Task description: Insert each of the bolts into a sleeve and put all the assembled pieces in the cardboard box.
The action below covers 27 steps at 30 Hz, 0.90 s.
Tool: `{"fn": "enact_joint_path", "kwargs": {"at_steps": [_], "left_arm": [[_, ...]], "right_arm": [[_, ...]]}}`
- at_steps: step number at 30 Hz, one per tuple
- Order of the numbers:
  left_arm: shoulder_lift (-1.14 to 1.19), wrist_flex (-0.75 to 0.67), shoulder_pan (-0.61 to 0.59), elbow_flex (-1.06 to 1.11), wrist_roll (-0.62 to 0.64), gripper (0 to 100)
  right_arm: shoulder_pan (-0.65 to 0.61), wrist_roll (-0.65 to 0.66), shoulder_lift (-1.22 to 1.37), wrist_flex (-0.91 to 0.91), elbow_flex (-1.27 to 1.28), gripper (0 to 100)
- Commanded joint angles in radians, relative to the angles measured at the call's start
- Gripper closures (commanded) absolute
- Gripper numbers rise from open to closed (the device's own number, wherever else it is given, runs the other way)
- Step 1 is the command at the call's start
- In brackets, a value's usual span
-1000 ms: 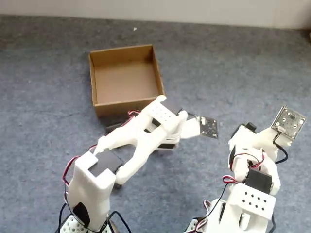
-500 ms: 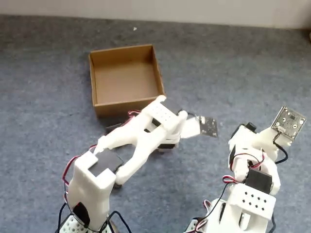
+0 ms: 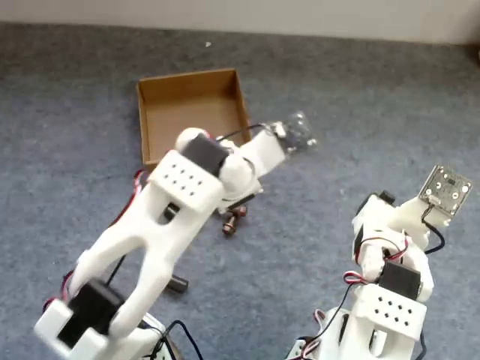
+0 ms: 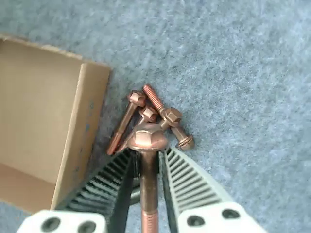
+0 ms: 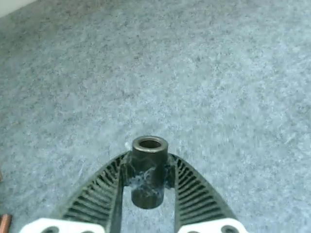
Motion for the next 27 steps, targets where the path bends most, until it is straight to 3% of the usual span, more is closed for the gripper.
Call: {"fn": "enact_joint_path", "kwargs": {"at_steps": [1,8,14,27], "left_arm": [[-0.205,0.000,-0.010,0.044,0.150,99],[-0.389,-0.112,-0.062,0.162,0.480,99],[-0.541,-0.157,-0.093,0.252,0.509,99],[-0.957,-0.499,-0.163,0.590,0.723,99]], "right_arm": [[-0.093,-0.006,-0.041,0.068,-0.042,99.4],[-0.251,0.000,-0.226,0.079,-0.054,99.4],[-0.380,0.000,-0.329,0.097,-0.054,99.4],[-0.664,-0.008,-0.335,0.028,-0.047,99.4]]}}
